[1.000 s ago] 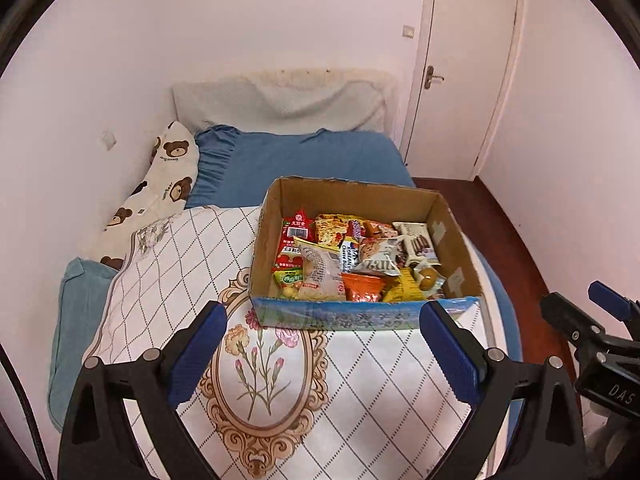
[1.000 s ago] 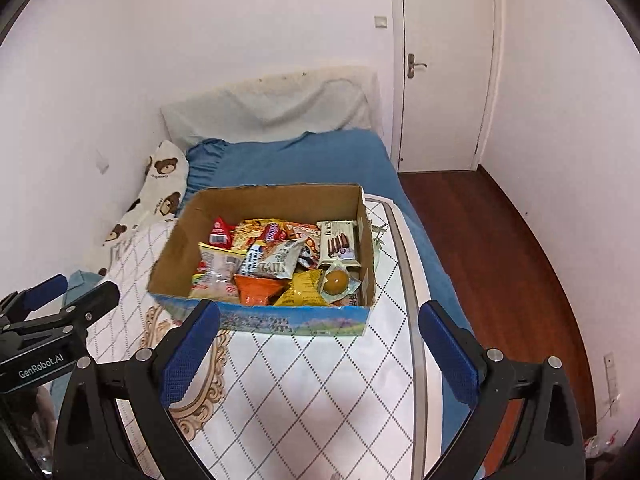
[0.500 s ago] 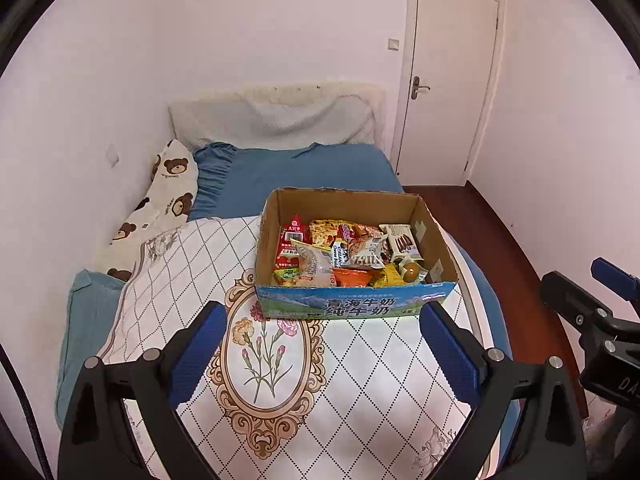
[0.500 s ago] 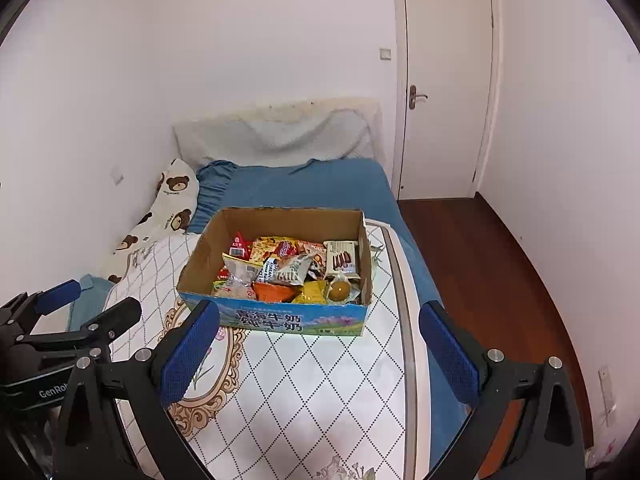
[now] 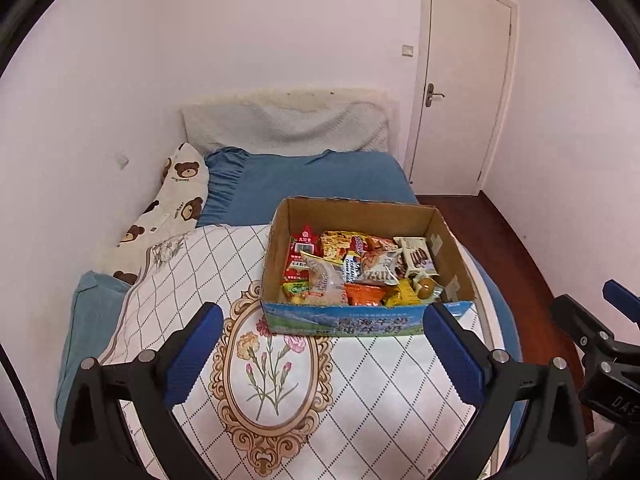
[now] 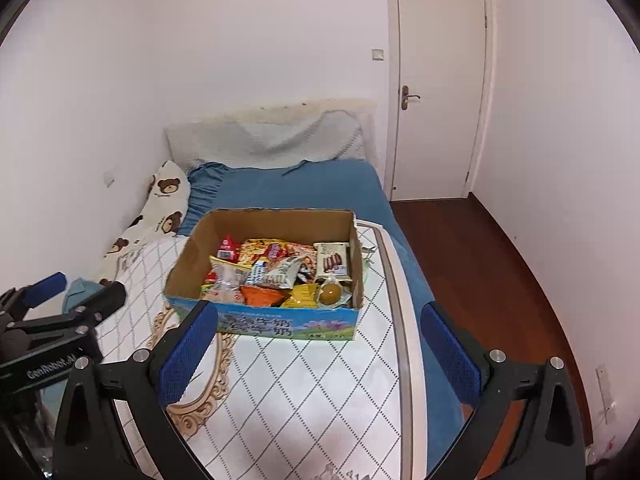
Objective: Organize snacks
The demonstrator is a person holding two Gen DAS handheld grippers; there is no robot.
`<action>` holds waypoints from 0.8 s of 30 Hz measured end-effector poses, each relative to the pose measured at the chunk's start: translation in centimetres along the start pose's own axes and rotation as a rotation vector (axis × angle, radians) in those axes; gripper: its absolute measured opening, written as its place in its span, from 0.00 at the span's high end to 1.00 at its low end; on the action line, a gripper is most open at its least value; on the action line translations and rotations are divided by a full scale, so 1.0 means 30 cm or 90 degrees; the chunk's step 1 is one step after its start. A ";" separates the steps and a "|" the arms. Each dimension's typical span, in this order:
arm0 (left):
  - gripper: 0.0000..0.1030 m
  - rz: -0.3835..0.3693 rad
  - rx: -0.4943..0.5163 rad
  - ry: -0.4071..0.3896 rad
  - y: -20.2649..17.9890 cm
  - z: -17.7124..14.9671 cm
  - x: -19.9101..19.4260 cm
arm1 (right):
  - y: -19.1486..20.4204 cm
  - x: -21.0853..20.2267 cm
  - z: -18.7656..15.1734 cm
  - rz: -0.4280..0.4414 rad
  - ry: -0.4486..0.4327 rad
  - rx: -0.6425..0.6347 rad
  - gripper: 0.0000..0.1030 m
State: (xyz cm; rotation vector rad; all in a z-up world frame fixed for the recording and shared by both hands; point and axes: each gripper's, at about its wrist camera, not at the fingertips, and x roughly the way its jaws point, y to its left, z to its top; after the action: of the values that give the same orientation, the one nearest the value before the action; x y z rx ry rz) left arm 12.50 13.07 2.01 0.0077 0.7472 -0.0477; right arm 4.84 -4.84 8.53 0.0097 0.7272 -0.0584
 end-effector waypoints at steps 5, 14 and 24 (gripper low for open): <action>0.00 0.020 0.008 0.002 -0.013 0.014 0.065 | -0.020 0.098 0.002 -0.005 0.010 0.011 0.00; 0.00 0.036 0.007 0.037 -0.029 0.013 0.187 | -0.041 0.239 0.010 -0.011 0.028 0.021 0.00; 0.00 0.048 0.005 0.043 -0.042 0.023 0.247 | -0.045 0.307 0.020 -0.010 0.039 0.020 0.00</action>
State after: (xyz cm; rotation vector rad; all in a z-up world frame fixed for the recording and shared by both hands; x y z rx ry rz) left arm 18.34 11.51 -2.52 0.0450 0.8130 0.0220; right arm 12.02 -6.68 2.89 0.0363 0.7870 -0.0852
